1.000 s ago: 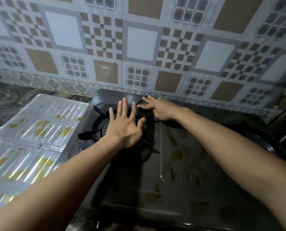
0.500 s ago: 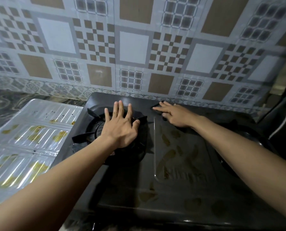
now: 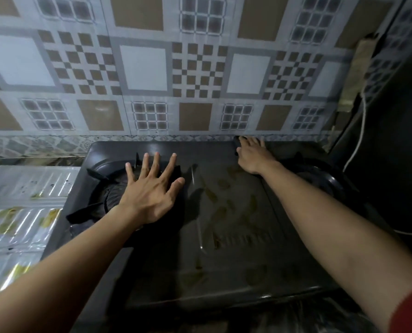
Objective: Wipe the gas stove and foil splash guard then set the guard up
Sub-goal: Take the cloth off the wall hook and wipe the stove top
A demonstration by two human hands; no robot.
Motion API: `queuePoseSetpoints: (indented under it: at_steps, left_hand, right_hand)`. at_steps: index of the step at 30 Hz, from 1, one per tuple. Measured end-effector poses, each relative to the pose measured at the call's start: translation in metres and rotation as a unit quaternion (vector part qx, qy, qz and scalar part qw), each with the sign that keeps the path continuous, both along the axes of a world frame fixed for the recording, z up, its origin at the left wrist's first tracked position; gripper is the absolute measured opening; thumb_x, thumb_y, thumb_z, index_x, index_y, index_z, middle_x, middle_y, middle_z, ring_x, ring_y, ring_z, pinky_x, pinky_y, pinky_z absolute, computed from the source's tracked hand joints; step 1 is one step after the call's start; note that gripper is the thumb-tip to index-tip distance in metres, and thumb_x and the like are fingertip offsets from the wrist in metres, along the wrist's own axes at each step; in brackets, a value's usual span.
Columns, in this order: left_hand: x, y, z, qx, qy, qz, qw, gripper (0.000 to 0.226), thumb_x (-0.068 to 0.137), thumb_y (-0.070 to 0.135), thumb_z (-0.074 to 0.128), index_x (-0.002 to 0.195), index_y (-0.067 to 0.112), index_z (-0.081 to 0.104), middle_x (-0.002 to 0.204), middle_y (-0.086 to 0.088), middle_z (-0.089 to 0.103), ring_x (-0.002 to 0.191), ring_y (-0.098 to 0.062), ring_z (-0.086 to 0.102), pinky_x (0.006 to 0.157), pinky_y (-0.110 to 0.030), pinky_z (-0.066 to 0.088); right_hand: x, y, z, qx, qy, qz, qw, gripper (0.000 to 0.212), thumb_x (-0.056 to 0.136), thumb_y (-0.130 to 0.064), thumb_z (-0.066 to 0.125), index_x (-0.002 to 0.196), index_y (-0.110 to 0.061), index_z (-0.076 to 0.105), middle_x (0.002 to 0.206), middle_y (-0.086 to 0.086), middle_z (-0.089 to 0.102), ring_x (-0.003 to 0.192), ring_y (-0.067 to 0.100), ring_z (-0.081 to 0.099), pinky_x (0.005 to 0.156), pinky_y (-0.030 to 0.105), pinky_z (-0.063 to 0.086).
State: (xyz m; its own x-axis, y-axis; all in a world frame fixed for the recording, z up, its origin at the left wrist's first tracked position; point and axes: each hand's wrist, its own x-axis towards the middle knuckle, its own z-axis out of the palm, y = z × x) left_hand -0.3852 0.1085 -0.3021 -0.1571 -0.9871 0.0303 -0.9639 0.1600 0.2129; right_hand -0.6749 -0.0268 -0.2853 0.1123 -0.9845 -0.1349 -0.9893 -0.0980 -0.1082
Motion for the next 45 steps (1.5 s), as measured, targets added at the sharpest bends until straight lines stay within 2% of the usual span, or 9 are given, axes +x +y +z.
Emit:
queuePoseSetpoints:
  at_steps: [6, 12, 15, 19, 22, 25, 30, 39, 45]
  left_hand:
    - [0.001, -0.001, -0.002, 0.005, -0.025, -0.023, 0.999, 0.081, 0.075, 0.081, -0.017, 0.146, 0.043, -0.026, 0.162, -0.002, -0.022, 0.146, -0.027, -0.027, 0.112, -0.064, -0.017]
    - [0.003, 0.0, 0.002, 0.025, 0.018, -0.032, 0.999, 0.084, 0.071, 0.082, -0.017, 0.146, 0.044, -0.023, 0.162, -0.002, -0.021, 0.146, -0.026, -0.025, 0.112, -0.064, -0.017]
    - [0.009, 0.002, 0.002, 0.024, 0.012, -0.038, 0.999, 0.087, 0.071, 0.083, -0.017, 0.148, 0.043, -0.021, 0.162, -0.003, -0.021, 0.146, -0.026, -0.025, 0.11, -0.065, -0.018]
    - [0.01, 0.005, 0.0, 0.028, -0.021, -0.036, 0.999, 0.083, 0.071, 0.082, -0.017, 0.144, 0.045, -0.027, 0.163, -0.003, -0.021, 0.146, -0.032, -0.025, 0.105, -0.07, -0.019]
    - [0.01, 0.003, -0.001, 0.031, -0.032, -0.027, 0.999, 0.082, 0.073, 0.081, -0.014, 0.146, 0.046, -0.024, 0.164, -0.003, -0.019, 0.146, -0.037, -0.025, 0.102, -0.071, -0.021]
    - [0.009, 0.004, -0.004, 0.024, -0.015, -0.021, 0.999, 0.075, 0.078, 0.077, -0.01, 0.146, 0.048, -0.023, 0.165, -0.003, -0.015, 0.146, -0.04, -0.024, 0.103, -0.072, -0.021]
    - [0.006, 0.005, -0.002, 0.026, -0.006, -0.017, 1.0, 0.067, 0.088, 0.067, -0.001, 0.149, 0.046, -0.02, 0.165, -0.006, -0.016, 0.146, -0.041, -0.024, 0.104, -0.072, -0.019]
    - [0.006, 0.01, 0.003, 0.023, -0.009, -0.021, 0.999, 0.063, 0.095, 0.057, 0.006, 0.152, 0.041, -0.015, 0.164, -0.009, -0.016, 0.147, -0.036, -0.023, 0.105, -0.072, -0.018]
    - [0.005, 0.021, 0.012, -0.03, -0.042, -0.064, 0.997, 0.066, 0.097, 0.055, 0.004, 0.157, 0.027, -0.002, 0.165, -0.01, -0.013, 0.149, -0.031, -0.018, 0.108, -0.069, -0.015]
  right_hand:
    - [0.013, 0.036, 0.001, 0.011, -0.008, -0.013, 1.0, 0.061, 0.102, -0.02, 0.031, 0.155, -0.009, 0.004, 0.162, 0.02, 0.006, 0.149, 0.034, 0.004, 0.12, 0.045, 0.002]
    - [0.011, 0.08, -0.002, -0.001, -0.064, -0.053, 0.997, 0.057, 0.103, -0.018, 0.03, 0.155, -0.013, 0.008, 0.163, 0.017, 0.007, 0.149, 0.03, 0.004, 0.119, 0.041, 0.002]
    - [0.01, 0.101, -0.003, -0.027, -0.093, -0.066, 0.993, 0.053, 0.103, -0.023, 0.033, 0.153, -0.016, 0.019, 0.16, 0.013, 0.02, 0.146, 0.031, 0.018, 0.117, 0.041, 0.017]
    - [-0.004, 0.106, 0.003, -0.064, -0.021, -0.002, 0.998, 0.051, 0.102, -0.04, 0.031, 0.151, -0.026, 0.032, 0.156, 0.002, 0.036, 0.14, 0.025, 0.031, 0.111, 0.041, 0.031]
    - [0.004, 0.103, 0.0, -0.065, -0.031, -0.003, 0.997, 0.051, 0.103, -0.044, 0.024, 0.151, -0.029, 0.033, 0.159, -0.002, 0.029, 0.146, 0.022, 0.018, 0.119, 0.044, 0.016]
    - [0.034, 0.098, -0.01, -0.069, -0.043, -0.003, 0.997, 0.052, 0.104, -0.038, 0.02, 0.153, -0.023, 0.025, 0.163, 0.002, 0.017, 0.15, 0.02, 0.009, 0.121, 0.04, 0.002]
    - [0.09, 0.102, -0.009, -0.062, -0.099, 0.05, 0.992, 0.049, 0.104, -0.026, 0.025, 0.152, -0.016, 0.028, 0.162, 0.006, 0.022, 0.149, 0.019, 0.014, 0.121, 0.036, 0.005]
    - [0.106, 0.186, -0.014, -0.078, -0.087, 0.136, 0.984, 0.049, 0.105, -0.024, 0.027, 0.153, -0.013, 0.025, 0.161, 0.009, 0.02, 0.15, 0.021, 0.01, 0.122, 0.038, 0.002]
    - [0.072, 0.172, -0.008, -0.061, -0.082, 0.049, 0.994, 0.05, 0.106, -0.025, 0.026, 0.154, -0.012, 0.02, 0.162, 0.012, 0.015, 0.15, 0.026, 0.008, 0.121, 0.042, 0.003]
